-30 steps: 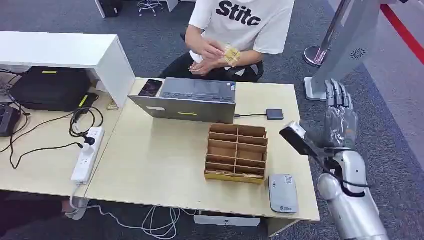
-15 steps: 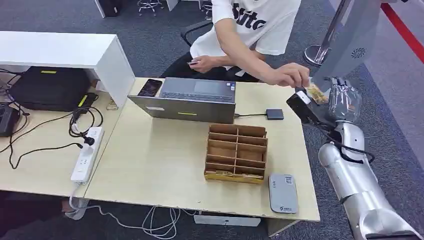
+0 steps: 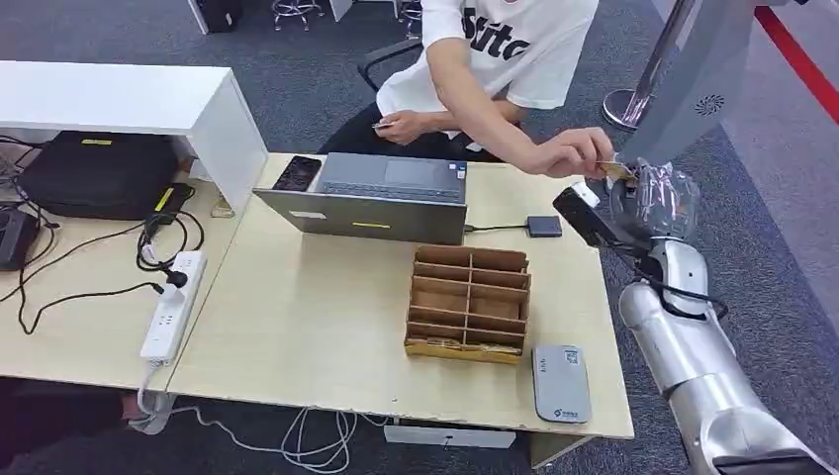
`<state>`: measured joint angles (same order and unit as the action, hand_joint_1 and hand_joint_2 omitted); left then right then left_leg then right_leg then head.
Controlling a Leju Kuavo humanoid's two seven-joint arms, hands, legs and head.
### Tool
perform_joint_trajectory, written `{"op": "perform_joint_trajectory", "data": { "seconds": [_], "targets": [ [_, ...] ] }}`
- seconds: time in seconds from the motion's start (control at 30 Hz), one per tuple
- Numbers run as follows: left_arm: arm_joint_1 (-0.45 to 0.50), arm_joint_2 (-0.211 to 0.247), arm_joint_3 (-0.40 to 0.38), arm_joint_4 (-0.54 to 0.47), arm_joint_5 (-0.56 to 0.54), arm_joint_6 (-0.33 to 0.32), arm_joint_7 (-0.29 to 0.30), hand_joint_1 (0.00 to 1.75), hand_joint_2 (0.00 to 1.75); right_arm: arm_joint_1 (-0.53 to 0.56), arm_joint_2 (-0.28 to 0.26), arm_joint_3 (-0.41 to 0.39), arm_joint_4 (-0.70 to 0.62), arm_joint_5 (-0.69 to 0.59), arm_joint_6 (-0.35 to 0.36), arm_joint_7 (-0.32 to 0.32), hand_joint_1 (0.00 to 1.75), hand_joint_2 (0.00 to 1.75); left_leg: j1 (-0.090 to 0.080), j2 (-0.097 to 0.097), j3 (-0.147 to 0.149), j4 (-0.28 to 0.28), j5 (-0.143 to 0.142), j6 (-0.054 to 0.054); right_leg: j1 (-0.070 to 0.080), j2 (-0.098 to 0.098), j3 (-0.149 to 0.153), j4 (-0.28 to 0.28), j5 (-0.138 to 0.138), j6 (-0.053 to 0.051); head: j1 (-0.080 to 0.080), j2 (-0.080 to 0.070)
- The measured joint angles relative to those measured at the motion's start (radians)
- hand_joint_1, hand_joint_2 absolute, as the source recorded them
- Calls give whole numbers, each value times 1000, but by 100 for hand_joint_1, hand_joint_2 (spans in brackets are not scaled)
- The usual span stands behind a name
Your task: Pass the card to the sensor for recognition and then transmit it.
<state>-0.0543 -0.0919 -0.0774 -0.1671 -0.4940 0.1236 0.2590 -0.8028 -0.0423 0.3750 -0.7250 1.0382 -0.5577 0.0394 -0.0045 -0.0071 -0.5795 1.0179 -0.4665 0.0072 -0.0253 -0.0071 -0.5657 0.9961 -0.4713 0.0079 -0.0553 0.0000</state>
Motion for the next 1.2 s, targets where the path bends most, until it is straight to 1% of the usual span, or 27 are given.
{"op": "perform_joint_trajectory", "data": {
  "seconds": [0.07,0.13,0.2,0.3,0.37,0.47,0.53,0.6,0.67,0.77,0.87,0.93,1.03,1.2],
  "targets": [
    [0,0,0,0,8,0,-2,0,175,29,0,2,-65,-48,4,-33,175,175,0,0,0,0,0,0,0,0,0,0,0,0,0,0],
    [1,0,0,0,14,1,-5,0,175,70,-1,5,-142,-78,12,-42,175,175,0,0,0,0,0,0,0,0,-1,0,0,0,0,0],
    [2,0,0,0,28,5,-10,0,175,126,-7,10,-241,-119,10,-73,175,175,0,-1,0,0,0,0,0,0,-1,0,-1,0,0,0],
    [6,0,4,0,55,15,-19,0,175,261,-35,21,-436,-138,-3,-114,175,175,1,-5,0,0,-1,0,0,-3,-1,-1,-2,1,0,0],
    [11,-2,19,0,72,24,-22,0,175,386,-63,33,-589,-130,-25,-134,175,175,2,-5,-1,0,-2,0,0,-5,0,-1,-4,1,0,0],
    [13,-5,34,0,84,33,-24,0,175,524,-100,45,-742,-113,-53,-149,175,175,2,-5,-1,0,-4,-1,0,-4,-1,-1,-5,0,0,0],
    [16,-9,49,0,94,45,-29,0,175,626,-131,46,-844,-104,-66,-167,175,175,2,-6,-1,0,-5,1,0,-5,1,-1,-7,3,0,0],
    [18,-10,60,0,98,49,-32,0,175,708,-154,49,-921,-102,-73,-179,175,175,1,-5,-2,0,-6,1,0,-5,1,-1,-7,3,0,0],
    [18,-11,70,0,102,51,-32,0,175,759,-170,51,-969,-103,-74,-183,175,175,1,-4,0,0,-7,1,0,-3,0,-1,-7,3,0,0],
    [20,-16,83,0,113,63,-34,0,175,853,-196,47,-1033,-96,-74,-184,175,175,1,-5,0,0,-7,1,0,-5,1,-2,-7,3,0,0],
    [22,-19,100,0,122,69,-35,0,175,948,-226,39,-1062,-91,-71,-157,175,175,1,-5,0,0,-7,1,0,-5,1,-2,-8,2,0,0],
    [23,-21,107,0,122,71,-35,0,175,990,-245,36,-1068,-88,-74,-155,175,175,1,-4,0,0,-7,1,0,-3,1,-2,-8,2,0,0],
    [23,-23,116,0,122,71,-34,0,175,1016,-259,36,-1071,-90,-73,-153,175,175,1,-4,0,0,-7,1,0,-3,1,-2,-8,2,0,0],
    [23,-24,121,0,122,74,-34,0,175,1030,-276,38,-1055,-82,-16,-81,175,175,1,-4,0,0,-7,1,0,-4,2,-2,-7,2,0,0]
  ]
}}
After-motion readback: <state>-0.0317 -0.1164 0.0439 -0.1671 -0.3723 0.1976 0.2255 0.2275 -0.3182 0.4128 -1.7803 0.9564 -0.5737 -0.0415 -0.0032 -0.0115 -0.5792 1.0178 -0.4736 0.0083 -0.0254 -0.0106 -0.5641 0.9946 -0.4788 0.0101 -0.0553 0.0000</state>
